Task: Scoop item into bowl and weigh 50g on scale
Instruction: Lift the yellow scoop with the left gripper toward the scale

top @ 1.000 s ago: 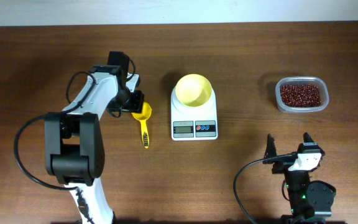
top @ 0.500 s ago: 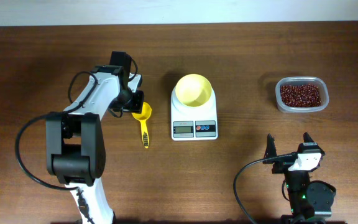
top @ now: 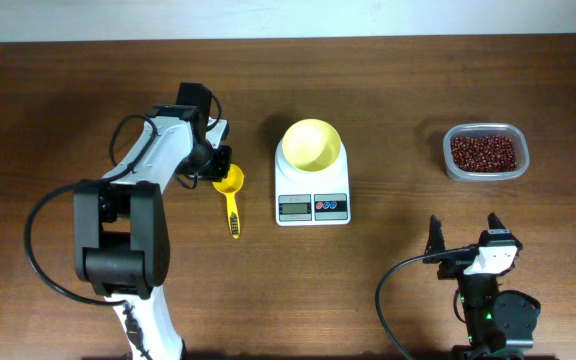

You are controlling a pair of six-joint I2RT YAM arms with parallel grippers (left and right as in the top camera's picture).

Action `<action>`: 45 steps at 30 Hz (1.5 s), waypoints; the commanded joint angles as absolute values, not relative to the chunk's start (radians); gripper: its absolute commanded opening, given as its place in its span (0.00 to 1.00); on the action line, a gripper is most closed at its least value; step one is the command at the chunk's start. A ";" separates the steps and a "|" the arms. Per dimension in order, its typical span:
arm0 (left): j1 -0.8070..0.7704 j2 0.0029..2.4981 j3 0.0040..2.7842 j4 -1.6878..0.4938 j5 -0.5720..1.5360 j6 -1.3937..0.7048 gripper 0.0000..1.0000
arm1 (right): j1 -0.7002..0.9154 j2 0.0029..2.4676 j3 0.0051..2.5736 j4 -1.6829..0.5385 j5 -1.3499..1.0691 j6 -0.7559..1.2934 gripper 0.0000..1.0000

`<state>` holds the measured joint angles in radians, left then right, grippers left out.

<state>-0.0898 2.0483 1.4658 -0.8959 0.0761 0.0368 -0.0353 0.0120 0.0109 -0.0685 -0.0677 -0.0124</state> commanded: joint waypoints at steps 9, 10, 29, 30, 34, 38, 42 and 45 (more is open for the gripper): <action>-0.092 2.063 1.457 -0.889 0.089 0.038 0.10 | -0.028 0.004 0.006 -0.075 -0.067 -0.019 0.99; -0.092 2.063 1.457 -0.889 0.089 0.038 0.10 | -0.028 0.004 0.006 -0.075 -0.067 -0.019 0.99; -0.091 1.973 1.533 -0.966 0.083 0.039 0.00 | -0.028 0.004 0.006 -0.075 -0.067 -0.019 0.99; -0.091 1.955 1.539 -0.970 0.083 0.038 0.00 | -0.028 0.004 0.006 -0.075 -0.067 -0.019 0.99; -0.091 1.858 1.542 -0.974 0.083 0.038 0.00 | -0.028 0.004 0.006 -0.075 -0.067 -0.019 0.99; -0.091 1.789 1.542 -0.985 0.083 0.038 0.00 | -0.028 0.004 0.006 -0.075 -0.067 -0.019 0.99; -0.091 1.753 1.542 -0.985 0.091 0.038 0.00 | -0.028 0.004 0.006 -0.075 -0.067 -0.019 0.99; -0.091 1.752 1.542 -0.986 0.120 0.038 0.00 | -0.028 0.003 0.006 -0.074 -0.067 -0.019 0.99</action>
<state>-0.0898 1.7748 1.5246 -0.9836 0.0772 0.0376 -0.0353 0.0120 0.0109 -0.0685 -0.0677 -0.0120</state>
